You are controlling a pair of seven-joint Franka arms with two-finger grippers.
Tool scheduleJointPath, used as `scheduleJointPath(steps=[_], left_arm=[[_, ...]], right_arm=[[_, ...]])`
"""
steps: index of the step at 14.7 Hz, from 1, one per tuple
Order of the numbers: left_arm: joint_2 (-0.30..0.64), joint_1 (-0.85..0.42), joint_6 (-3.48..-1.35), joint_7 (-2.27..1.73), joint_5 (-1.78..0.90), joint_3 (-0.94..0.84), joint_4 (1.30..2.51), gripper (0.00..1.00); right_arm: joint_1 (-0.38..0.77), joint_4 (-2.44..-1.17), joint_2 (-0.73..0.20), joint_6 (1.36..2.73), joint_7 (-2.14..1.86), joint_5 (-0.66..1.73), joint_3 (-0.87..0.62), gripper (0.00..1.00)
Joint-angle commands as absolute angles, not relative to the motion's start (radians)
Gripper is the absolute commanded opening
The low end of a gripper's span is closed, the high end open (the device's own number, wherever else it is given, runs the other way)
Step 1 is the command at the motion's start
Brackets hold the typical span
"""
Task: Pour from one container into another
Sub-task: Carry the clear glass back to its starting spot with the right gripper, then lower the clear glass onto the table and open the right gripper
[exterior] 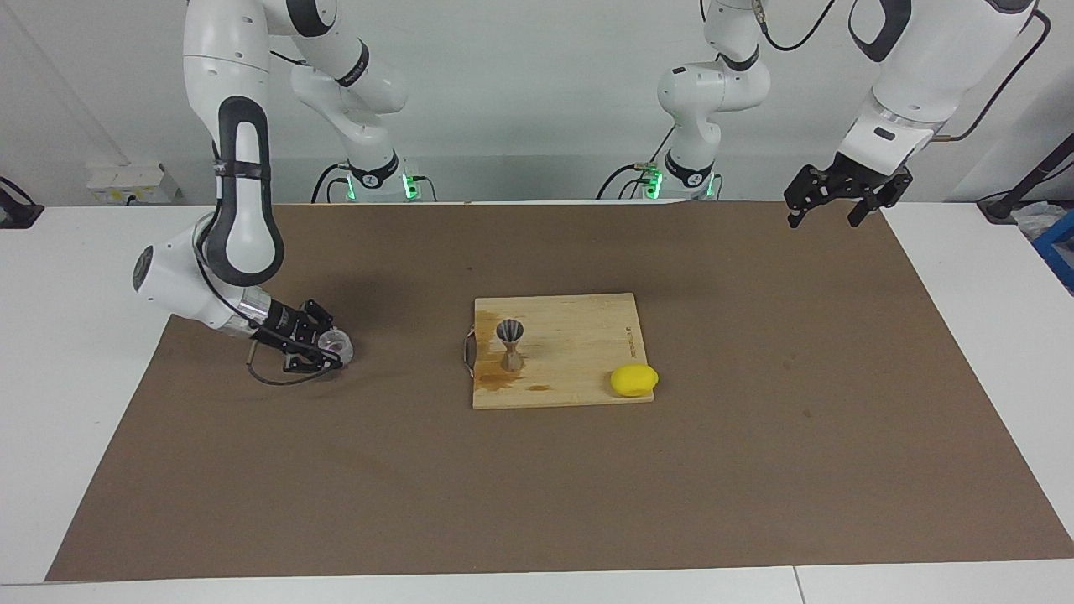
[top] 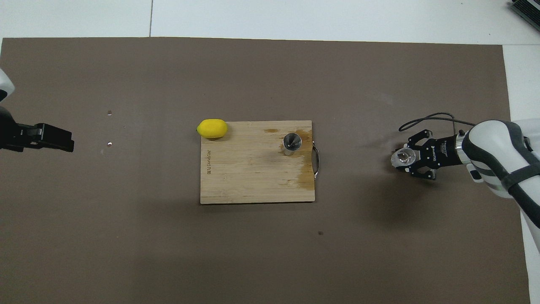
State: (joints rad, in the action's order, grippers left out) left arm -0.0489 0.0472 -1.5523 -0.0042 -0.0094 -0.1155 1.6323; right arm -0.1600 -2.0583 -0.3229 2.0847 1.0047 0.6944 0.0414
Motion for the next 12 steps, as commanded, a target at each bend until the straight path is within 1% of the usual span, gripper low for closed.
scheduleJointPath(steps=[1, 2, 4, 7, 10, 12], left_arm=[[-0.078, 0.058, -1.559, -0.009, -0.002, -0.124, 1.664, 1.0], [-0.078, 0.058, -1.559, -0.009, -0.002, -0.124, 1.664, 1.0], [-0.078, 0.058, -1.559, -0.009, -0.002, -0.124, 1.664, 1.0], [-0.078, 0.058, -1.559, -0.009, -0.002, -0.124, 1.664, 1.0], [-0.078, 0.058, -1.559, -0.009, -0.002, -0.124, 1.664, 1.0], [-0.078, 0.058, -1.559, -0.009, -0.002, -0.124, 1.664, 1.0]], right_arm=[[-0.172, -2.092, -0.287, 2.108, 0.96, 0.727, 0.032, 0.9], [-0.169, -2.092, -0.282, 2.109, 0.954, 0.727, 0.034, 0.92], [-0.163, -2.091, -0.253, 2.109, 0.913, 0.719, 0.035, 0.98], [-0.16, -2.091, -0.198, 2.105, 0.897, 0.695, 0.035, 0.99], [-0.15, -2.083, -0.144, 2.091, 0.888, 0.582, 0.029, 0.99], [-0.114, -2.083, -0.117, 2.085, 0.856, 0.514, 0.029, 0.99]])
